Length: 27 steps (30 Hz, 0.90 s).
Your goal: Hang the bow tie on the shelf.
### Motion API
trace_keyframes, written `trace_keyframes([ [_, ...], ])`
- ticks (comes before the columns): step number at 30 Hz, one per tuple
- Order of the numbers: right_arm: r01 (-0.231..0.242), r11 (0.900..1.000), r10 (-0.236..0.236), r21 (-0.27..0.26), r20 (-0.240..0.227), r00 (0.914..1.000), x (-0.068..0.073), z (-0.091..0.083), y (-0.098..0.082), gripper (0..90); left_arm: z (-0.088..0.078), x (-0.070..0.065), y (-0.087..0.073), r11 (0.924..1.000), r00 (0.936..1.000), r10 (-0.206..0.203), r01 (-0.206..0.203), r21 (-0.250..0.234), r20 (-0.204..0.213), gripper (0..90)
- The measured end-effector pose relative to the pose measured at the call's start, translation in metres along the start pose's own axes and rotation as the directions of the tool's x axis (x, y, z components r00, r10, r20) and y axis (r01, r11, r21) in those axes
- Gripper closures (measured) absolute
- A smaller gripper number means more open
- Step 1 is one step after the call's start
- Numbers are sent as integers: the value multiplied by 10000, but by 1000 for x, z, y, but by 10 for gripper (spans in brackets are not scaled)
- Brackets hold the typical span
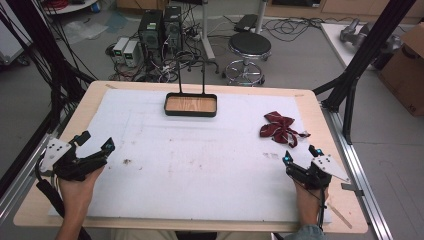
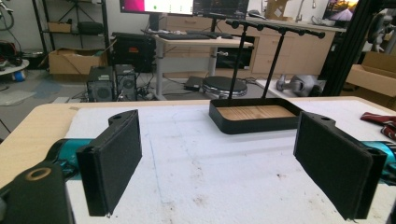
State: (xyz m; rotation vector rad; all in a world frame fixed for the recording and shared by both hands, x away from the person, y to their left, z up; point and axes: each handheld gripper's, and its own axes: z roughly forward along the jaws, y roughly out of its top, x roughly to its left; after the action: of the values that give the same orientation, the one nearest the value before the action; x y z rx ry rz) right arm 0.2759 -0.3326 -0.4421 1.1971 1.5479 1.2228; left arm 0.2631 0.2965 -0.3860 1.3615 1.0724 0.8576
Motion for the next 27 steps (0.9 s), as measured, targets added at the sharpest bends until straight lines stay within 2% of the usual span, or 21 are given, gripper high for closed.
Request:
trace_keyframes([
  [5, -190, 9997, 188, 121, 167, 9997, -3, 2, 0, 140, 0, -1, 0, 10000, 10000, -16, 16, -33, 46, 155],
  [10, -943, 9933, 923, 664, 327, 9952, -12, 12, 0, 125, 2, 0, 0, 10000, 10000, -68, 68, -24, 63, 155],
  [13, -1119, 9893, 1083, 939, 425, 9932, -18, 21, 5, 128, 3, 0, 0, 10000, 9999, -75, 75, -19, 87, 155],
  [19, -1609, 9796, 1577, 1207, 359, 9868, -28, 47, 23, 176, 7, -3, -2, 10000, 9997, -5, 4, 15, 244, 155],
  [21, -1637, 9776, 1610, 1326, 312, 9865, -31, 58, 24, 226, 7, -3, -3, 10000, 9996, -15, 15, 17, 280, 155],
  [23, -1786, 9710, 1734, 1591, 465, 9838, -34, 70, 27, 230, 8, -5, -3, 10000, 9996, 28, -28, -1, 294, 155],
  [25, -1779, 9709, 1711, 1602, 554, 9837, -36, 81, 29, 234, 8, -6, -2, 10000, 9995, 91, -90, -38, 299, 155],
  [26, -1749, 9678, 1663, 1811, 619, 9841, -36, 87, 32, 233, 8, -7, -2, 9999, 9996, 104, -102, -74, 279, 154],
  [27, -1493, 9722, 1398, 1803, 639, 9881, -36, 93, 34, 236, 8, -7, -2, 9999, 9995, 119, -116, -89, 276, 155],
])
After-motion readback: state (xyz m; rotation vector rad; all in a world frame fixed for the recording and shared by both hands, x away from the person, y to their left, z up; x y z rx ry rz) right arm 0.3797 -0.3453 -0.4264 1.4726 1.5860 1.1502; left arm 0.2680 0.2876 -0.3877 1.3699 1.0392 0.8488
